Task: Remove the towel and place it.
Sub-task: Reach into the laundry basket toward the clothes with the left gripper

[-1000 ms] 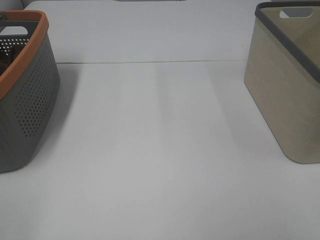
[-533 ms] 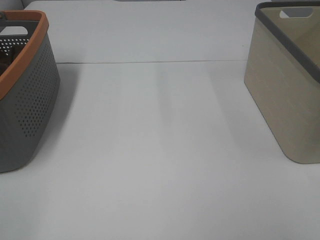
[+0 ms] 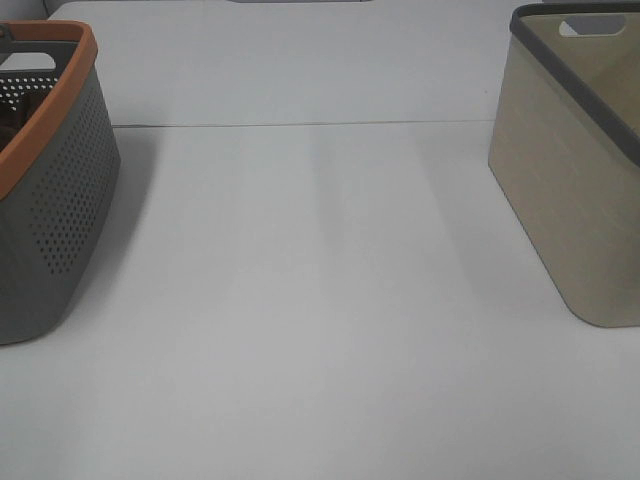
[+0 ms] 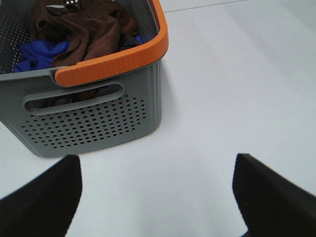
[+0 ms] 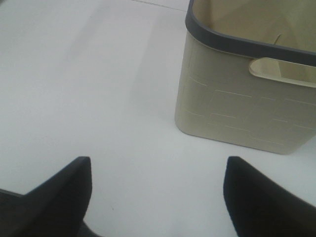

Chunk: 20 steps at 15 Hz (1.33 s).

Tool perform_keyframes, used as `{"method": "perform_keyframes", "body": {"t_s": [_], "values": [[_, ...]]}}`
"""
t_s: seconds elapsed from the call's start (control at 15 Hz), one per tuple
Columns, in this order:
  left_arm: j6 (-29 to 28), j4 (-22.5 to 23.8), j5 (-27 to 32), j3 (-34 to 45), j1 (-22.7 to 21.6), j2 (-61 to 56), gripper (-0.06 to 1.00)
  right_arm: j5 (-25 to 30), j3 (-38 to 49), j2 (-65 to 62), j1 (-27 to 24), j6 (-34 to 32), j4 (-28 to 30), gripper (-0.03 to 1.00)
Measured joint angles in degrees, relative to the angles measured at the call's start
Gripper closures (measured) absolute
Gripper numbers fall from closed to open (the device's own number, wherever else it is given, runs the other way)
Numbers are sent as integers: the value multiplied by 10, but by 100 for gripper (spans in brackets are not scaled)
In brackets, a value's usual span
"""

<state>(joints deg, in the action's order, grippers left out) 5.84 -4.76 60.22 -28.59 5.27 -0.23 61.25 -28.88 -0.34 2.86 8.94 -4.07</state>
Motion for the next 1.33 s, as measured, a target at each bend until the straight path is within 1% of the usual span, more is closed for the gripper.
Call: {"method": "perform_keyframes", "body": {"t_s": [1.2,1.27,1.33], "values": [[0,1,-1,0,0,0,15,0,0,0,0,0,0,25],[0,5,-5,-3,0,4,15,0,0,0,0,0,0,25],[0,11,-25,-11,0,19,15,0,0,0,0,0,0,25]]}}
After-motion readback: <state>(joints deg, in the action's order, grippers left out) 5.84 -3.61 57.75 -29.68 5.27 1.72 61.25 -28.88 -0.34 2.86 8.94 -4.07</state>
